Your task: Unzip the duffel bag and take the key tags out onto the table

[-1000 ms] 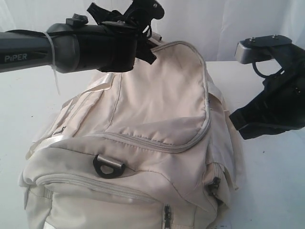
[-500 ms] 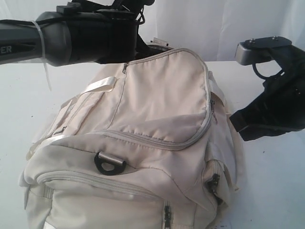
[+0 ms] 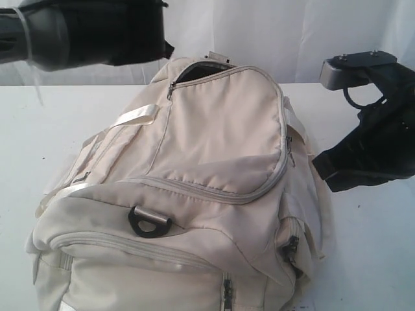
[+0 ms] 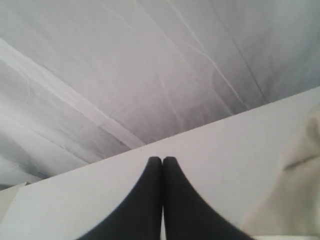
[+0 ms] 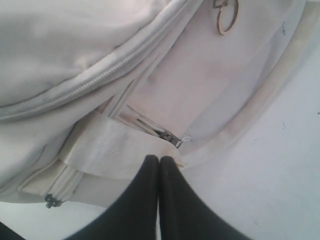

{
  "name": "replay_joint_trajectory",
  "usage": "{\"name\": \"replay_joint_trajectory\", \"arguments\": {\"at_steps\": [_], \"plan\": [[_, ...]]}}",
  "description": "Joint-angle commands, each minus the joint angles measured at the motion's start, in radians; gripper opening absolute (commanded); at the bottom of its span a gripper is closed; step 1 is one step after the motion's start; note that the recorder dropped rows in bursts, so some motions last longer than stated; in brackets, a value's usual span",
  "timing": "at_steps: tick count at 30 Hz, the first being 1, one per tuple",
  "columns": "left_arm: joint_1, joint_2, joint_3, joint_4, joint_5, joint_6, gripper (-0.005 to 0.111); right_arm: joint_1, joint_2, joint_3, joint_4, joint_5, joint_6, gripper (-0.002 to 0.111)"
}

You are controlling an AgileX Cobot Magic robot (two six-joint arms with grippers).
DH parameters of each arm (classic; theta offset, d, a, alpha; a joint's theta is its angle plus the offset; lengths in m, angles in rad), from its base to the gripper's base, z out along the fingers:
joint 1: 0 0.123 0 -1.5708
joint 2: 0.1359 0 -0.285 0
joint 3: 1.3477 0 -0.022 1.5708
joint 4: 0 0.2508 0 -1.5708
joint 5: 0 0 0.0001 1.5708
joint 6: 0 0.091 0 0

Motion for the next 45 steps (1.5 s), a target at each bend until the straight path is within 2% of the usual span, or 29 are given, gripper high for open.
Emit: {"name": "replay_joint_trajectory", "arguments": {"at_steps": [1,5,7,11,12,13,15,17,20,22,23,27,28,30,35,38,40,43,45], "plan": [[0.052,-0.080,0.004,-0.019,0.004,0.161,0.000,-0.007,-0.008,0.005,-0.006,-0.004,-0.012,0.000],[0.053,-0.165,0.022,-0.019,0.052,0.161,0.000,-0.007,-0.008,0.005,-0.006,0.007,-0.012,0.000],[0.053,-0.212,0.072,-0.019,0.089,0.097,0.000,-0.007,-0.008,0.005,-0.006,0.012,-0.012,0.000],[0.038,-0.311,0.250,-0.019,0.256,-0.009,0.000,-0.007,-0.008,0.005,-0.006,0.013,-0.012,0.000],[0.026,-0.350,0.312,-0.019,0.317,-0.108,0.000,-0.007,-0.008,0.005,-0.003,0.013,-0.012,0.000],[0.018,-0.383,0.374,-0.019,0.424,-0.168,0.000,-0.007,-0.008,0.005,-0.003,0.013,-0.012,0.000],[0.025,-0.431,0.478,-0.019,0.797,-0.280,0.000,-0.007,-0.008,0.005,-0.003,0.013,-0.012,0.000],[0.055,-0.445,0.523,-0.019,1.084,-0.396,0.000,-0.007,-0.008,0.005,-0.003,0.010,-0.012,0.000],[0.114,-0.446,0.536,-0.019,1.310,-0.507,0.000,-0.007,-0.008,0.005,-0.003,-0.003,-0.012,0.000],[0.174,-0.446,0.531,0.142,1.506,-0.681,0.000,-0.007,-0.008,0.005,-0.003,-0.018,-0.012,0.000],[0.208,-0.444,0.520,0.278,1.605,-0.804,0.000,-0.007,-0.008,0.005,-0.003,-0.023,-0.012,0.000],[0.322,-0.416,0.428,0.881,1.948,-1.273,0.000,-0.007,-0.008,0.005,-0.003,-0.023,-0.012,0.000],[0.345,-0.414,0.391,1.079,2.081,-1.416,0.000,-0.007,-0.008,0.005,-0.003,-0.023,-0.012,0.000],[0.352,-0.417,0.351,1.187,2.220,-1.427,0.000,-0.007,-0.008,0.005,-0.003,-0.030,-0.012,0.000],[0.352,-0.417,0.343,1.046,2.347,-1.220,0.000,-0.007,-0.003,0.005,-0.013,-0.246,-0.054,0.000],[0.352,-0.417,0.348,1.045,2.345,-1.198,0.000,-0.007,0.034,0.005,-0.013,-0.314,-0.119,0.001],[0.352,-0.417,0.348,1.045,2.338,-1.198,0.000,-0.007,0.082,0.005,-0.013,-0.356,-0.126,0.010],[0.352,-0.417,0.348,1.045,2.331,-1.196,0.000,-0.007,0.182,0.005,-0.013,-0.409,-0.154,0.035],[0.352,-0.417,0.348,1.043,2.331,-1.196,0.000,-0.007,0.220,0.005,-0.008,-0.434,-0.196,0.045]]}}
